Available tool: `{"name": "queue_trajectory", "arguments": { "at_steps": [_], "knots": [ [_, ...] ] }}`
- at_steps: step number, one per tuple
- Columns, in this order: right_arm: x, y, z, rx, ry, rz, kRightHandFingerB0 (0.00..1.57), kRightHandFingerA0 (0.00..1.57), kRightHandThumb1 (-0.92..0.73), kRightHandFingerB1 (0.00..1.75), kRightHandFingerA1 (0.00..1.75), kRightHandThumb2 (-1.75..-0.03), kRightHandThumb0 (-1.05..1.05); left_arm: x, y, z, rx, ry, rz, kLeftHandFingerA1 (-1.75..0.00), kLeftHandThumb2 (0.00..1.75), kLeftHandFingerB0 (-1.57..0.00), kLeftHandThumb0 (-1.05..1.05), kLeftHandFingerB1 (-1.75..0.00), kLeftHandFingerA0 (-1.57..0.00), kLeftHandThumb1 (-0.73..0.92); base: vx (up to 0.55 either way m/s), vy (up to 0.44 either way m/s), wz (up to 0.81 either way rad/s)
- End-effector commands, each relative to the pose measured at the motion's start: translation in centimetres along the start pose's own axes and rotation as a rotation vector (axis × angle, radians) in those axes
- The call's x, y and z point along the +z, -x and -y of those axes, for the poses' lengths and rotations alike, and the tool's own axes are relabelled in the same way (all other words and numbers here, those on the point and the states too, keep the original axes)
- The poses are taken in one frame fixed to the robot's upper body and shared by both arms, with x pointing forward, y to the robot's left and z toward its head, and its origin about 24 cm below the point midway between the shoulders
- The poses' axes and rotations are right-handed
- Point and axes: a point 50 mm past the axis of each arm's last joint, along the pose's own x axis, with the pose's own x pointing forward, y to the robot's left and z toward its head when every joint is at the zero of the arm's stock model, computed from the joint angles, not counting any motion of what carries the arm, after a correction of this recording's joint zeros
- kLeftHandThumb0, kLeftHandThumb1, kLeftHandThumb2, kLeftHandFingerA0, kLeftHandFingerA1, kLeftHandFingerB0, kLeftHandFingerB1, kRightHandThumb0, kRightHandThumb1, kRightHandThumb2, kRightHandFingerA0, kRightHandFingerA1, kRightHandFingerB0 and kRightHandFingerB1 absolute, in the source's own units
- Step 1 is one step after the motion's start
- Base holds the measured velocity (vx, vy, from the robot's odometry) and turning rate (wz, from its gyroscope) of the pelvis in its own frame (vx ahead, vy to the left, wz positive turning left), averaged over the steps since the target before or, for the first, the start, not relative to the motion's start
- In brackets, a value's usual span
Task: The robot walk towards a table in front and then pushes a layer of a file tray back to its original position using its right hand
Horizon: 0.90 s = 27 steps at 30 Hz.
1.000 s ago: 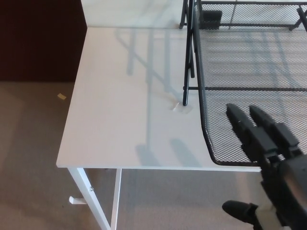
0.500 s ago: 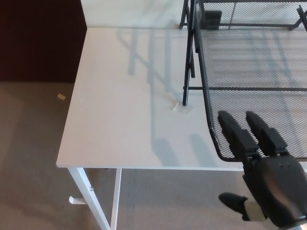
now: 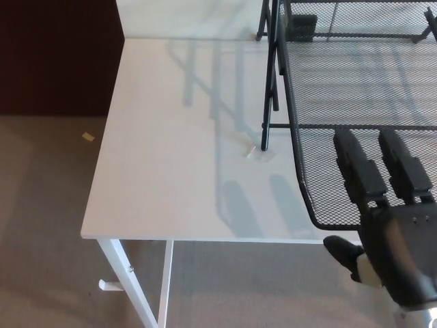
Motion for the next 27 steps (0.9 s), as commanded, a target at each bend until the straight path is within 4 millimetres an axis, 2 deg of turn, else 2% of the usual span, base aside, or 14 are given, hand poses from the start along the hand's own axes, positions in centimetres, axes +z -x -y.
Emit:
{"name": "queue_trajectory", "arguments": {
  "at_steps": [1,8,13,14,15,16,17,21,22,23,24,25,27],
  "knots": [
    [-0.4,-0.3,0.2,-0.065,0.042,-0.010,0.00,0.00,-0.41,0.03,0.00,-0.62,-0.30,0.1,0.2,-0.4,0.000,-0.003,-0.016,-0.48,0.55,-0.59,-0.15,-0.46,-0.57,0.43,0.00,0.000,0.00],
    [-0.5,-1.4,-0.4,-0.066,0.061,-0.010,0.01,0.00,-0.40,0.00,0.00,-0.63,-0.34,0.5,0.0,-0.2,-0.004,-0.006,-0.006,-0.49,0.55,-0.59,-0.14,-0.47,-0.57,0.44,0.00,0.000,0.00],
    [-0.8,-2.0,-1.1,-0.047,0.077,-0.024,0.00,0.00,-0.39,0.11,0.00,-0.60,-0.34,0.3,0.0,-0.2,0.001,-0.002,-0.026,-0.48,0.54,-0.59,-0.13,-0.46,-0.59,0.43,0.00,0.000,0.00],
    [-1.1,-2.5,-1.4,-0.040,0.078,-0.030,0.02,0.00,-0.39,0.12,0.09,-0.64,-0.37,0.2,-0.1,-0.1,0.005,0.001,-0.023,-0.50,0.54,-0.60,-0.13,-0.47,-0.61,0.42,0.00,0.000,0.00],
    [-1.3,-2.9,-1.7,-0.031,0.087,-0.041,0.00,0.00,-0.25,0.14,0.25,-0.66,-0.41,0.4,0.0,-0.1,0.001,-0.002,-0.019,-0.51,0.55,-0.59,-0.14,-0.47,-0.60,0.42,0.00,0.000,0.00],
    [-1.4,-3.1,-1.9,-0.028,0.094,-0.047,0.00,0.00,-0.26,0.16,0.27,-0.67,-0.42,0.4,0.0,-0.1,-0.002,-0.005,-0.016,-0.51,0.55,-0.58,-0.15,-0.47,-0.59,0.42,0.00,0.000,0.00],
    [-1.6,-3.3,-2.2,-0.026,0.098,-0.050,0.05,0.00,-0.25,0.12,0.24,-0.65,-0.43,0.5,0.0,-0.1,-0.004,-0.007,-0.014,-0.50,0.55,-0.58,-0.16,-0.47,-0.59,0.41,0.00,0.000,0.00],
    [-1.9,-3.8,-2.6,-0.020,0.095,-0.058,0.01,0.00,-0.26,0.10,0.22,-0.65,-0.44,0.6,0.0,0.0,0.000,-0.007,-0.014,-0.49,0.55,-0.58,-0.15,-0.47,-0.60,0.41,0.00,0.000,0.00],
    [-2.1,-4.1,-2.9,-0.005,0.093,-0.067,0.00,0.00,-0.37,0.20,0.10,-0.59,-0.38,0.6,0.0,0.0,-0.003,-0.013,-0.015,-0.50,0.56,-0.59,-0.17,-0.47,-0.59,0.42,0.00,0.000,0.00],
    [-2.1,-4.3,-3.1,-0.003,0.096,-0.069,0.00,0.00,-0.39,0.19,0.10,-0.60,-0.42,0.6,0.0,0.0,-0.006,-0.013,-0.015,-0.51,0.56,-0.60,-0.17,-0.48,-0.60,0.41,0.00,0.000,0.00],
    [-2.2,-4.4,-3.1,-0.002,0.099,-0.070,0.00,0.00,-0.39,0.19,0.10,-0.60,-0.42,0.5,0.1,0.0,-0.007,-0.012,-0.015,-0.51,0.56,-0.60,-0.17,-0.48,-0.60,0.41,0.00,0.000,0.00],
    [-2.3,-4.8,-3.2,-0.008,0.104,-0.070,0.02,0.00,-0.29,0.11,0.20,-0.67,-0.48,0.5,0.1,0.1,-0.010,-0.014,-0.013,-0.50,0.56,-0.60,-0.17,-0.48,-0.59,0.42,0.00,0.000,0.00],
    [-2.4,-5.2,-3.2,-0.025,0.122,-0.057,0.01,0.00,-0.29,0.04,0.15,-0.65,-0.52,0.5,0.0,0.0,-0.009,-0.006,-0.012,-0.50,0.56,-0.61,-0.17,-0.48,-0.60,0.41,0.00,0.000,0.00]
  ]
}}
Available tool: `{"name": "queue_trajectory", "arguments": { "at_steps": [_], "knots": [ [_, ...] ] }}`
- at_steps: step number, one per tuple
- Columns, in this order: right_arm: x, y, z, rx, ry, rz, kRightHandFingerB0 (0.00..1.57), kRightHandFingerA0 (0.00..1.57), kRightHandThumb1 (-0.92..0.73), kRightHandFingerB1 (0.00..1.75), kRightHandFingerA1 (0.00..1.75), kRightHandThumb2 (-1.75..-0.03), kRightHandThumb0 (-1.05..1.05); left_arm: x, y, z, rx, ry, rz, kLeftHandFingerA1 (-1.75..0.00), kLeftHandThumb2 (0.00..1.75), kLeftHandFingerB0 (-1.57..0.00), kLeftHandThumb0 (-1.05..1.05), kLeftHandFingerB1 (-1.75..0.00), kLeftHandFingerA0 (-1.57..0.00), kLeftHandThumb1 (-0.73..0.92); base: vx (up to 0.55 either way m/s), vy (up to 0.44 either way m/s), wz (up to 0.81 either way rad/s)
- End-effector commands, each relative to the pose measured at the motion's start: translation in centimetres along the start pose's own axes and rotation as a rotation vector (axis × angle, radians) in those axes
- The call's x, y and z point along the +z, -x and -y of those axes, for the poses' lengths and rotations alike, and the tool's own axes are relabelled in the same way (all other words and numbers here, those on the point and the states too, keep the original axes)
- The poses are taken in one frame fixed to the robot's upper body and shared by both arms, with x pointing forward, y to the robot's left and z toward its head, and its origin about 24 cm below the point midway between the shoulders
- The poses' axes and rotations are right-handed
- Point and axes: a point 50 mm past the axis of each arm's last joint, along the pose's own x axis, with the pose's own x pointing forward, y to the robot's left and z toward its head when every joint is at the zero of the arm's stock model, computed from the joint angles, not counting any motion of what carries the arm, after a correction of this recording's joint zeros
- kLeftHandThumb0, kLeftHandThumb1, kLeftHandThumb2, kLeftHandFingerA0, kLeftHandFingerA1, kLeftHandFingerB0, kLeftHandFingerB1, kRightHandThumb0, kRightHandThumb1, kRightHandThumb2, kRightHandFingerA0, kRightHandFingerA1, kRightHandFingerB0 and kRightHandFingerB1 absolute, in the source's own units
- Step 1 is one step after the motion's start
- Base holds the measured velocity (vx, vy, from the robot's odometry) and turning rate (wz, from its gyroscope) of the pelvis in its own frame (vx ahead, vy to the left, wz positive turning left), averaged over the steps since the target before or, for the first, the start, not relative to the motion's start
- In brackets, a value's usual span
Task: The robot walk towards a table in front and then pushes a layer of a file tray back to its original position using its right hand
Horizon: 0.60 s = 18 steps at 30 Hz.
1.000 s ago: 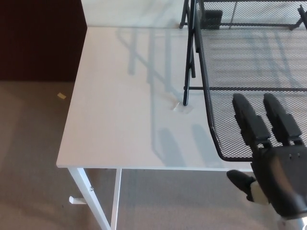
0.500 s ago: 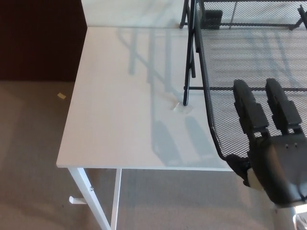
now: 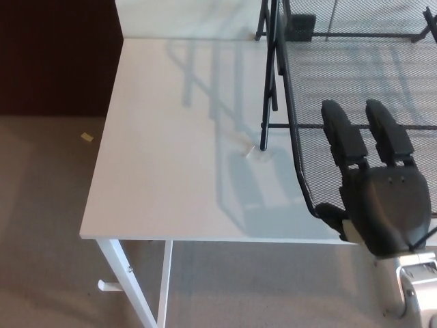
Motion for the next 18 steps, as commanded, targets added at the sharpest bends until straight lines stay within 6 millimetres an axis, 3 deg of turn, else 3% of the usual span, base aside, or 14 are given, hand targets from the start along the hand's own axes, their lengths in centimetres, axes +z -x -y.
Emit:
{"name": "queue_trajectory", "arguments": {
  "at_steps": [1,4,5,7,9,18],
  "knots": [
    [-0.9,-0.6,-0.4,-0.010,0.035,-0.030,0.00,0.00,-0.29,0.02,0.14,-0.65,-0.53,0.0,0.0,-0.2,0.005,0.011,-0.016,-0.50,0.56,-0.61,-0.17,-0.48,-0.58,0.42,0.00,0.000,0.00],
    [-0.9,-0.8,-0.3,-0.013,0.035,-0.027,0.00,0.00,-0.29,0.02,0.14,-0.65,-0.53,0.0,0.0,-0.2,0.004,0.011,-0.014,-0.50,0.56,-0.61,-0.17,-0.48,-0.58,0.42,0.00,0.000,0.00],
    [-0.8,-1.1,-0.2,-0.018,0.033,-0.019,0.00,0.00,-0.42,0.19,0.12,-0.53,-0.45,0.1,0.0,-0.2,0.003,0.015,-0.011,-0.50,0.55,-0.60,-0.15,-0.47,-0.58,0.43,0.00,0.000,0.00],
    [-0.7,-1.3,-0.2,-0.020,0.032,-0.016,0.00,0.00,-0.42,0.19,0.12,-0.53,-0.45,0.2,0.0,-0.1,0.003,0.017,-0.010,-0.50,0.55,-0.60,-0.15,-0.47,-0.58,0.43,0.00,0.000,0.00],
    [-0.5,-2.0,0.2,-0.036,0.033,-0.004,0.00,0.00,-0.28,0.10,0.16,-0.67,-0.52,0.2,-0.1,-0.2,0.002,0.012,-0.015,-0.48,0.54,-0.61,-0.11,-0.46,-0.60,0.44,0.00,0.000,0.00],
    [-0.8,-3.8,0.4,-0.039,0.050,-0.013,0.00,0.00,-0.29,0.12,0.18,-0.68,-0.53,0.0,0.0,-0.2,-0.005,0.000,-0.023,-0.47,0.55,-0.58,-0.12,-0.46,-0.55,0.46,0.00,0.000,0.00]
  ]
}}
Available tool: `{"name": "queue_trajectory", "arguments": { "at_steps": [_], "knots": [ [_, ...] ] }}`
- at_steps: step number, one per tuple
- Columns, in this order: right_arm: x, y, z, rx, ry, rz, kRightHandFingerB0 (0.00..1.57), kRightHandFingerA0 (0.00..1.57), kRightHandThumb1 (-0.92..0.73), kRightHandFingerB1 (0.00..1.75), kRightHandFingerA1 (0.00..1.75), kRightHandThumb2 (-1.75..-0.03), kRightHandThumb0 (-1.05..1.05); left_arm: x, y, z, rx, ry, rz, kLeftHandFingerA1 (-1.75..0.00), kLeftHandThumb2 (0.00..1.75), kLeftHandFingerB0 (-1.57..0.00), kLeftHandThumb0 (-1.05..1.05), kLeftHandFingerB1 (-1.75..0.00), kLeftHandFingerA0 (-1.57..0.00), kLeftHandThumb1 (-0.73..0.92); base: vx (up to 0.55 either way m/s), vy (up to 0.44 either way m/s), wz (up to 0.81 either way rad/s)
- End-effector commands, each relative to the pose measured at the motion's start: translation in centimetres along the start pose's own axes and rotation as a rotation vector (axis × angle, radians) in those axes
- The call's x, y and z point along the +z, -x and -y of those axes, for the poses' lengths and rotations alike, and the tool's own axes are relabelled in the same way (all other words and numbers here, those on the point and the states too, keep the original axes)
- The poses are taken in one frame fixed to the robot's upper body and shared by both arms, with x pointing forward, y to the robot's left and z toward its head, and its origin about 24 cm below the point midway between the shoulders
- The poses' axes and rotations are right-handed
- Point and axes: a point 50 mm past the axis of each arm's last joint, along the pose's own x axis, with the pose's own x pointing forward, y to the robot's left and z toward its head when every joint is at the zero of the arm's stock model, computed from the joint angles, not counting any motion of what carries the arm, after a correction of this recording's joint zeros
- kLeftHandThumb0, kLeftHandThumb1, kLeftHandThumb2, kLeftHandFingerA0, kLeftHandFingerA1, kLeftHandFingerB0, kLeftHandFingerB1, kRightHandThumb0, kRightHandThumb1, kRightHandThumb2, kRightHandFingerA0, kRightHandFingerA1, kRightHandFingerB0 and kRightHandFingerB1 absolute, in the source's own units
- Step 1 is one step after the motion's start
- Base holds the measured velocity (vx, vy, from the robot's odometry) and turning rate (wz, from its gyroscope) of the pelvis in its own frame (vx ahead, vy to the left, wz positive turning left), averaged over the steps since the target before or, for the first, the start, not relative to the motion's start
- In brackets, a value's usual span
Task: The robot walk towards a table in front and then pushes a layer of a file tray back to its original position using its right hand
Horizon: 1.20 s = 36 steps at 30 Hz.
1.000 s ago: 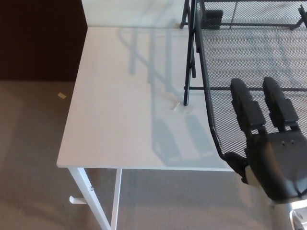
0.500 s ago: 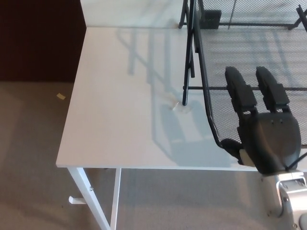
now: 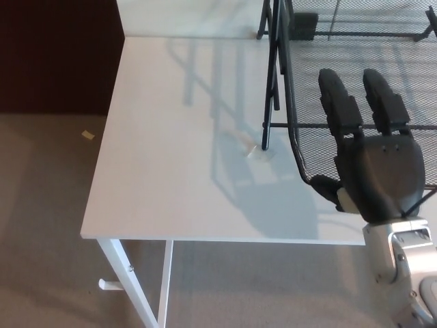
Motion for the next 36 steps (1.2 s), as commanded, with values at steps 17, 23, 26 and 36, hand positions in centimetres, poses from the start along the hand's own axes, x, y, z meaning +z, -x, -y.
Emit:
{"name": "queue_trajectory", "arguments": {
  "at_steps": [17,23,26,36],
  "knots": [
    [-1.9,-4.4,-0.2,0.009,0.039,-0.066,0.03,0.00,-0.29,0.23,0.23,-0.69,-0.46,0.0,-0.1,-0.3,-0.006,-0.006,-0.010,-0.48,0.55,-0.59,-0.14,-0.47,-0.57,0.45,0.00,0.000,0.00],
    [-2.4,-4.7,-0.4,0.016,0.058,-0.075,0.01,0.00,-0.31,0.29,0.27,-0.72,-0.41,0.1,-0.2,-0.2,-0.011,-0.011,-0.006,-0.47,0.56,-0.59,-0.15,-0.46,-0.56,0.45,0.00,0.000,0.00],
    [-2.6,-5.0,-0.5,0.025,0.059,-0.085,0.00,0.00,-0.32,0.29,0.27,-0.73,-0.41,0.2,-0.2,-0.1,-0.009,-0.015,-0.002,-0.47,0.56,-0.59,-0.15,-0.46,-0.56,0.45,0.00,0.000,0.00],
    [-1.6,-4.0,0.4,-0.009,0.032,-0.030,0.00,0.00,-0.34,0.26,0.25,-0.74,-0.45,0.5,-0.5,0.1,-0.005,-0.021,0.002,-0.47,0.55,-0.60,-0.12,-0.46,-0.57,0.45,0.00,0.000,0.00]
  ]
}}
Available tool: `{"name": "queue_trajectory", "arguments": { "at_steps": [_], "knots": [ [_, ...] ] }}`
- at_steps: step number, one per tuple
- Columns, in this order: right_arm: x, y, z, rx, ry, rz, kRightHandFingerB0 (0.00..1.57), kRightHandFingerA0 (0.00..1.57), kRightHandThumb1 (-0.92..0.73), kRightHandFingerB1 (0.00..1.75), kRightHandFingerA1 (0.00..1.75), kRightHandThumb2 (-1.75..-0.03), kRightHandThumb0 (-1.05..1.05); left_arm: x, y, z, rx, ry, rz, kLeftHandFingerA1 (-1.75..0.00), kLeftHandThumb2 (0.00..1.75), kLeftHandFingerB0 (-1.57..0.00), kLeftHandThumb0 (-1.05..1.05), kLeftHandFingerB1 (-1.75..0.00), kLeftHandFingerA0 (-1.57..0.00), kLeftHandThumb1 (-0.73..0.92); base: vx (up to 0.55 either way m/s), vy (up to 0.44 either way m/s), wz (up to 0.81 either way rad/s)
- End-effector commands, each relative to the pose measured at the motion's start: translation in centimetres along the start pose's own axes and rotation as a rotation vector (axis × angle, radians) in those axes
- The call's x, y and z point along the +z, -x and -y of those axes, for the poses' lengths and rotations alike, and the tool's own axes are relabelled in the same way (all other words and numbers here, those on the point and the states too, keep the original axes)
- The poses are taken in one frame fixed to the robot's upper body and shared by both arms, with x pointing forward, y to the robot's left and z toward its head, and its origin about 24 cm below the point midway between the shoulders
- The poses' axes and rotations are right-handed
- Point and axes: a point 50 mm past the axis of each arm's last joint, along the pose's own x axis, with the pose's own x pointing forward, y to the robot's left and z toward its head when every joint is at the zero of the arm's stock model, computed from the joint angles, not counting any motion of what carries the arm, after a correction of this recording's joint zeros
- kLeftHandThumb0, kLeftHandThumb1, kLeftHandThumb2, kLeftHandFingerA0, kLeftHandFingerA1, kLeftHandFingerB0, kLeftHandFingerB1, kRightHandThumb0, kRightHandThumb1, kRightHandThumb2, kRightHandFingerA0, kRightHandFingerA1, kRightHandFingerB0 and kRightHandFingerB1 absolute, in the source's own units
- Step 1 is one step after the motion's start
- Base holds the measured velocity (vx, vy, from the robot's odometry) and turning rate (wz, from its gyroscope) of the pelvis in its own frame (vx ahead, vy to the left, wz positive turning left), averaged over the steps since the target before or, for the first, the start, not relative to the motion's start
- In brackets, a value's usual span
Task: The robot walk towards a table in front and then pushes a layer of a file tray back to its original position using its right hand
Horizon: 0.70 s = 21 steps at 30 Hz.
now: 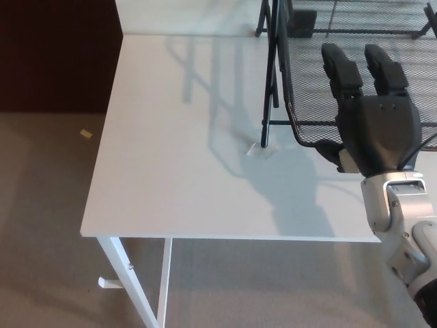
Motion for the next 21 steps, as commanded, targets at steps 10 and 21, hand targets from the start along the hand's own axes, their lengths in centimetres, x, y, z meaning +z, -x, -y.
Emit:
{"name": "queue_trajectory", "arguments": {
  "at_steps": [10,21],
  "knots": [
    [2.6,4.1,3.9,-0.120,-0.058,0.133,0.04,0.00,-0.43,0.13,0.06,-0.77,-0.68,1.0,-0.3,-0.2,0.006,-0.022,0.008,-0.46,0.55,-0.57,-0.12,-0.45,-0.55,0.48,0.00,0.000,0.00],
    [4.3,11.0,3.8,0.072,-0.197,0.189,0.00,0.00,-0.47,0.00,0.00,-0.80,-0.78,0.6,0.4,-0.7,0.002,-0.027,0.018,-0.46,0.55,-0.59,-0.09,-0.45,-0.57,0.48,0.00,0.000,0.00]
  ]
}}
